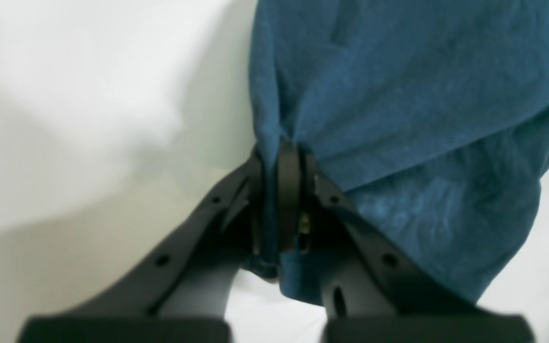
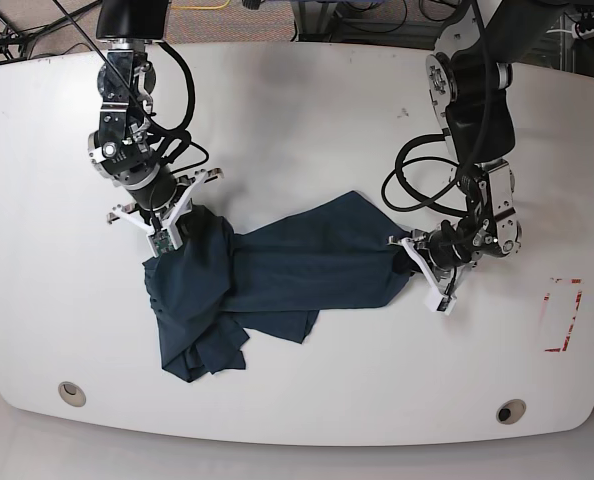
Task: Fold the T-shirt properly
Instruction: 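Move the left gripper to the shirt's loose end and grasp it, then lift the shirt with both grippers and stretch it between them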
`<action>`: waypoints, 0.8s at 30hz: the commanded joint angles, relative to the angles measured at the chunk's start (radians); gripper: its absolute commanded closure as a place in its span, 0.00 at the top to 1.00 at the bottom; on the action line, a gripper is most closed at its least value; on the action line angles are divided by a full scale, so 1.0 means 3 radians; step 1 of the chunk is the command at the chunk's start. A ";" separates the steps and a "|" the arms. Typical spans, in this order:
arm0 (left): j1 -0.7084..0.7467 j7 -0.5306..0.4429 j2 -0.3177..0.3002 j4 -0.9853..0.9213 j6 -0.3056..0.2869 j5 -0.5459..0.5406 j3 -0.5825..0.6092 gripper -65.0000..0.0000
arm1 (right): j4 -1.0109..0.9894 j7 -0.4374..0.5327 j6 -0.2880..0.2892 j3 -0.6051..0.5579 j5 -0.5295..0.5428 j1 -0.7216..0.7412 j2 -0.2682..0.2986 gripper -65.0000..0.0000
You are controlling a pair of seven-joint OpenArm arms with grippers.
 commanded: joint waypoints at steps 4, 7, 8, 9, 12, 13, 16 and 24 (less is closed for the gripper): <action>-0.0027 0.0296 -0.0058 0.0459 -0.0024 0.0012 0.0324 0.00 | 0.0265 0.0081 -0.0010 0.0025 -0.0001 0.0079 -0.0087 0.00; 0.0071 0.0424 -0.0084 0.0842 -0.0024 0.0012 0.0364 0.00 | 0.0311 0.0081 -0.0010 0.0020 -0.0001 0.0089 -0.0108 0.00; 0.0101 0.0486 -0.0089 0.1021 -0.0024 0.0012 0.0364 0.00 | 0.0347 0.0081 -0.0010 0.0020 0.0009 0.0130 -0.0108 0.00; 0.0117 0.0522 -0.0094 0.1159 -0.0024 0.0012 0.0364 0.00 | 0.0372 0.0081 -0.0010 0.0020 0.0014 0.0166 -0.0108 0.00; 0.0122 0.0603 -0.0099 0.1456 -0.0024 0.0027 0.0359 0.00 | 0.0408 0.0076 -0.0010 0.0020 0.0004 0.0232 -0.0108 0.00; 0.0122 0.0629 -0.0109 0.1543 -0.0024 0.0027 0.0354 0.00 | 0.0408 0.0076 -0.0010 0.0020 0.0004 0.0247 -0.0108 0.00; 0.0122 0.0731 -0.0237 0.1773 -0.0024 0.0012 0.0354 0.00 | 0.0408 0.0081 -0.0010 0.0035 0.0014 0.0386 -0.0092 0.00; 0.0081 0.0854 -0.0329 0.2269 -0.0024 0.0007 0.0257 0.00 | 0.0316 0.0096 0.0005 0.0347 0.0029 0.0774 -0.0113 0.00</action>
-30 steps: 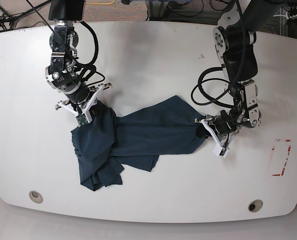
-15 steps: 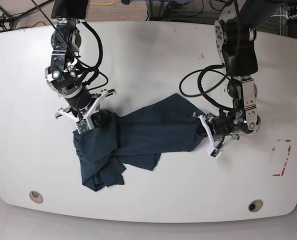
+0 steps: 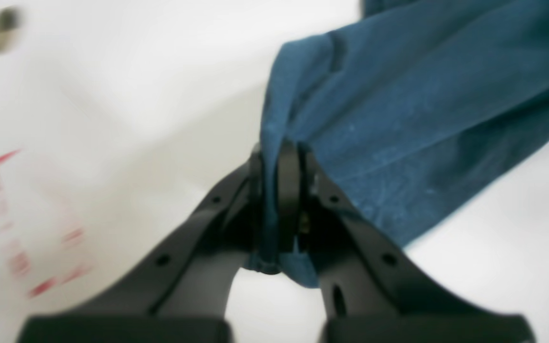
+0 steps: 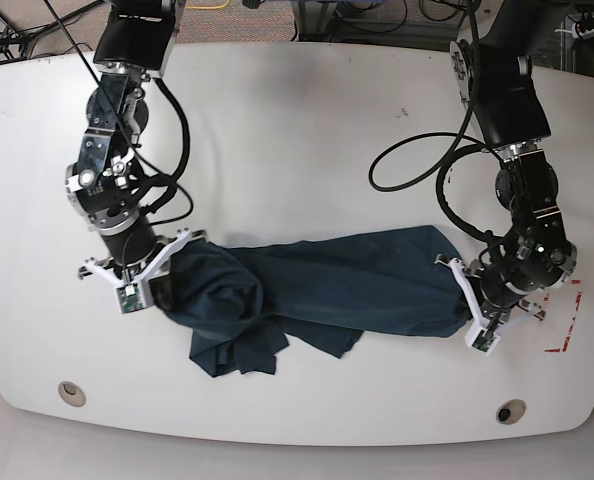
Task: Fold the T-shirt properly
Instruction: 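Lift the shirt with both grippers and stretch it between them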
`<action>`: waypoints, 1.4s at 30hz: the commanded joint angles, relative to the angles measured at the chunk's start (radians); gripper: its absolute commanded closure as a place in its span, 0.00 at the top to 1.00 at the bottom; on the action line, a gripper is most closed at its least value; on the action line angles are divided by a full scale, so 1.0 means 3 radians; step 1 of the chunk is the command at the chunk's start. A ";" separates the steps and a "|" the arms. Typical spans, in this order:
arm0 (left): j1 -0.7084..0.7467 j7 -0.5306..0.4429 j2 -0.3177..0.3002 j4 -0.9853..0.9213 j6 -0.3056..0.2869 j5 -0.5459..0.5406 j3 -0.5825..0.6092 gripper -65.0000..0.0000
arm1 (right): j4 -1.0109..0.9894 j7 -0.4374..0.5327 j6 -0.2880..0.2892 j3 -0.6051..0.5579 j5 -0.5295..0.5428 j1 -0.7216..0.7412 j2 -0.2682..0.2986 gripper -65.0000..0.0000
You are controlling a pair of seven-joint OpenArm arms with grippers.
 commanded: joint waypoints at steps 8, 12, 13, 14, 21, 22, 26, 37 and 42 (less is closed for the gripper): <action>-0.0323 0.0217 -0.0021 0.0541 -0.0002 -0.0034 -0.0322 0.00 | -0.0171 0.0100 0.0008 0.0157 0.0024 0.0673 0.0043 0.00; -0.0441 0.0278 -0.0097 0.0638 -0.0002 -0.0034 -0.0470 0.00 | -0.0288 0.0100 0.0008 0.0162 -0.0001 0.0893 0.0058 0.00; -0.0472 0.0294 -0.0133 0.0653 -0.0002 -0.0034 -0.0480 0.00 | -0.0314 0.0100 0.0008 0.0162 -0.0001 0.0933 0.0073 0.00; -0.0523 0.0330 -0.0174 0.0658 -0.0002 -0.0034 -0.0486 0.00 | -0.0355 0.0100 0.0008 0.0157 -0.0001 0.0995 0.0109 0.00; -0.0881 0.0478 -0.0292 0.0663 -0.0002 -0.0039 -0.0644 0.00 | -0.0662 0.0095 0.0008 0.0152 0.0019 0.1399 0.0278 0.00; -0.0942 0.0498 -0.0297 0.0658 -0.0002 -0.0039 -0.0680 0.00 | -0.0708 0.0095 0.0008 0.0152 0.0014 0.1460 0.0298 0.00; -0.1167 0.0550 -0.0389 0.0643 -0.0002 -0.0034 -0.0731 0.00 | -0.0892 0.0095 0.0008 0.0147 0.0024 0.1685 0.0365 0.00; -0.1766 0.0585 -0.0522 0.0638 -0.0002 -0.0029 -0.0736 0.00 | -0.1306 0.0074 0.0008 0.0142 -0.0001 0.2386 0.0390 0.00; -0.2047 0.0585 -0.0578 0.0535 0.0026 -0.0044 -0.0731 0.00 | -0.1526 0.0074 0.0008 0.0142 0.0009 0.2734 0.0452 0.00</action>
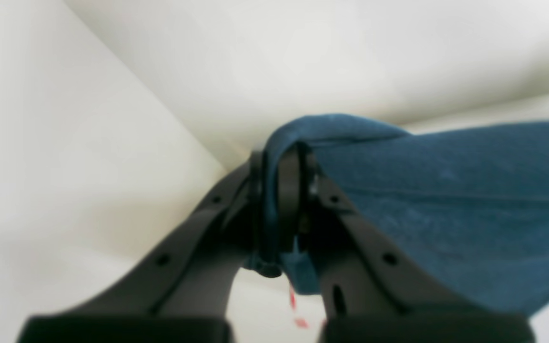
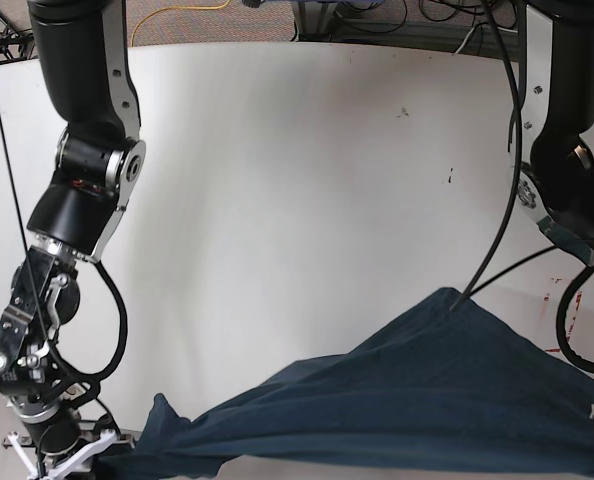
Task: Fold the T-shirt properly
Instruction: 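Lift the shirt with both grippers and stretch it between them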
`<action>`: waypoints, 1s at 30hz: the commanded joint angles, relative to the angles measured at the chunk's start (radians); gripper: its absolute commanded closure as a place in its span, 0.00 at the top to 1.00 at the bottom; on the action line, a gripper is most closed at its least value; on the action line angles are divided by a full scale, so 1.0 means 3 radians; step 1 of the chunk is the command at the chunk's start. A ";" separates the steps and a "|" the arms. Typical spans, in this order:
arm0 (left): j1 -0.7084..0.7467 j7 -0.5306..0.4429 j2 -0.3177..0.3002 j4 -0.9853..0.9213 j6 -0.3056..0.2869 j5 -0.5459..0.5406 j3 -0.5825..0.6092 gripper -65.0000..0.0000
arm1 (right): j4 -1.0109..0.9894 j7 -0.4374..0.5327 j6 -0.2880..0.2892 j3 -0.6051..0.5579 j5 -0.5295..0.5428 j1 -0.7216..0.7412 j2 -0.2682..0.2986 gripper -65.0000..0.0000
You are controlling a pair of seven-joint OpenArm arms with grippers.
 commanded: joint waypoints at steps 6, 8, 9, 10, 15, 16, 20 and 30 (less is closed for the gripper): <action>-0.0611 -0.0075 -0.0158 -0.0259 0.0076 -0.0015 0.0005 0.00 | -0.0231 0.0100 -0.0029 0.0012 0.0024 0.0684 0.0077 0.00; -0.0703 -0.0075 -0.0158 -0.0331 0.0076 -0.0015 0.0005 0.00 | -0.0288 0.0048 -0.0029 0.0012 0.0034 0.0776 0.0077 0.00; -0.0749 -0.0075 -0.0163 -0.0372 0.0076 -0.0015 0.0005 0.00 | -0.0318 0.0013 -0.0029 0.0012 0.0045 0.0822 0.0077 0.00; -0.0770 -0.0075 -0.0173 -0.0392 0.0076 -0.0015 0.0005 0.00 | -0.0329 -0.0008 -0.0029 0.0012 0.0050 0.0847 0.0077 0.00; -0.0754 -0.0075 -0.0173 -0.0423 0.0076 -0.0015 0.0010 0.00 | -0.0329 -0.0033 -0.0029 0.0017 0.0050 0.0791 0.0077 0.00; -0.0729 -0.0075 -0.0168 -0.0423 0.0071 -0.0015 0.0010 0.00 | -0.0329 -0.0033 -0.0029 0.0027 0.0050 0.0725 0.0077 0.00; -0.0524 -0.0075 -0.0163 -0.0423 0.0071 -0.0020 0.0010 0.00 | -0.0267 -0.0033 -0.0029 0.0038 0.0050 0.0484 0.0077 0.00; 0.0187 -0.0075 -0.0158 -0.0321 0.0017 -0.0025 -0.0005 0.00 | 0.0198 -0.0033 -0.0034 0.0166 0.0050 -0.0534 0.0046 0.00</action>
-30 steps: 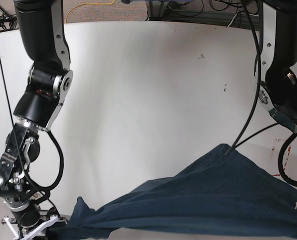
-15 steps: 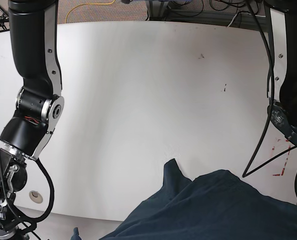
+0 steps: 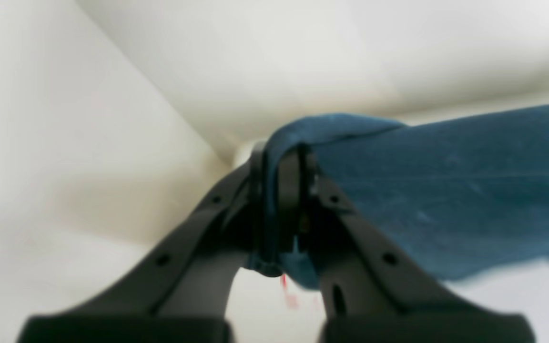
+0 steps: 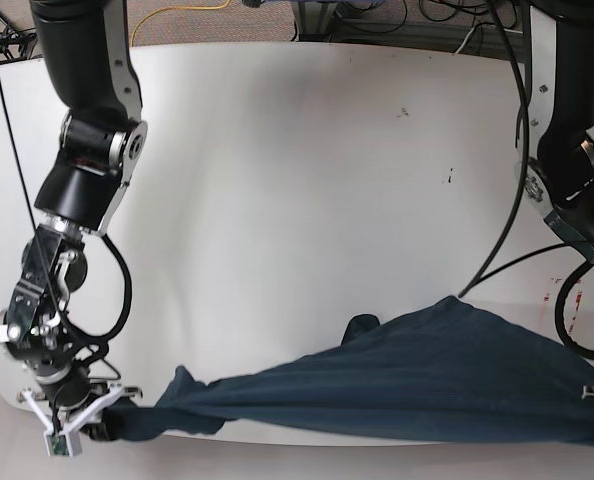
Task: Fold the T-shirt properly
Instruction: 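Lift the shirt with both grippers and stretch it between them, then lower the stretched shirt edge onto the table with both grippers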
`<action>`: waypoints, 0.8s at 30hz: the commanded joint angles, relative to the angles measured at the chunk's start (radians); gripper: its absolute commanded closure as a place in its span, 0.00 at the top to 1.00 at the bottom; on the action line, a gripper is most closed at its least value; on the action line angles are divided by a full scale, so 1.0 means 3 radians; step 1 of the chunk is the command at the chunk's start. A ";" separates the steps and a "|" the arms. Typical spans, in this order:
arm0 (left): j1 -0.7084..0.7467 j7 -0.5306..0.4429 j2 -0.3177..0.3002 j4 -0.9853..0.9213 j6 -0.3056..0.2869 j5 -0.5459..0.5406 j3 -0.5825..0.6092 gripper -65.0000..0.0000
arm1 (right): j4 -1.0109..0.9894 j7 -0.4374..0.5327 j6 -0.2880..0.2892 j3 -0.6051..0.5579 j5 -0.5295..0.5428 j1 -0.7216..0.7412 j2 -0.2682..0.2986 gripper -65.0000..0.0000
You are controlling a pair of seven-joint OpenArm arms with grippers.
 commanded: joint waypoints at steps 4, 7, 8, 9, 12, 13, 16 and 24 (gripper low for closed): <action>0.0353 -0.0081 -0.0046 0.0234 -0.0010 -0.0022 -0.0006 0.00 | 0.0315 0.0129 -0.0016 0.0275 0.0010 -0.0448 -0.0067 0.00; 0.0675 -0.0035 -0.0046 0.0357 -0.0010 -0.0022 -0.0006 0.00 | 0.0345 0.0135 -0.0011 0.0372 0.0010 -0.0734 -0.0118 0.00; 0.0762 -0.0030 -0.0046 0.0393 -0.0010 -0.0022 -0.0006 0.00 | 0.0355 0.0140 -0.0011 0.0392 0.0010 -0.0801 -0.0123 0.00; 0.0890 -0.0025 -0.0046 0.0439 -0.0010 -0.0022 -0.0006 0.00 | 0.0371 0.0150 -0.0011 0.0423 0.0010 -0.0893 -0.0128 0.00; 0.1258 -0.0025 -0.0046 0.0572 -0.0010 -0.0022 -0.0011 0.00 | 0.0386 0.0150 -0.0011 0.0495 0.0010 -0.1133 -0.0174 0.00; 0.1319 -0.0025 -0.0046 0.0592 -0.0010 -0.0022 -0.0011 0.00 | 0.0386 0.0150 -0.0011 0.0500 0.0010 -0.1169 -0.0179 0.00; 0.1667 -0.0025 -0.0046 0.0720 -0.0010 -0.0022 -0.0011 0.00 | 0.0386 0.0150 -0.0011 0.0530 0.0010 -0.1353 -0.0194 0.00; 0.2342 -0.0030 -0.0041 0.0940 -0.0010 -0.0022 -0.0011 0.00 | 0.0391 0.0155 -0.0011 0.0535 0.0010 -0.1742 -0.0225 0.00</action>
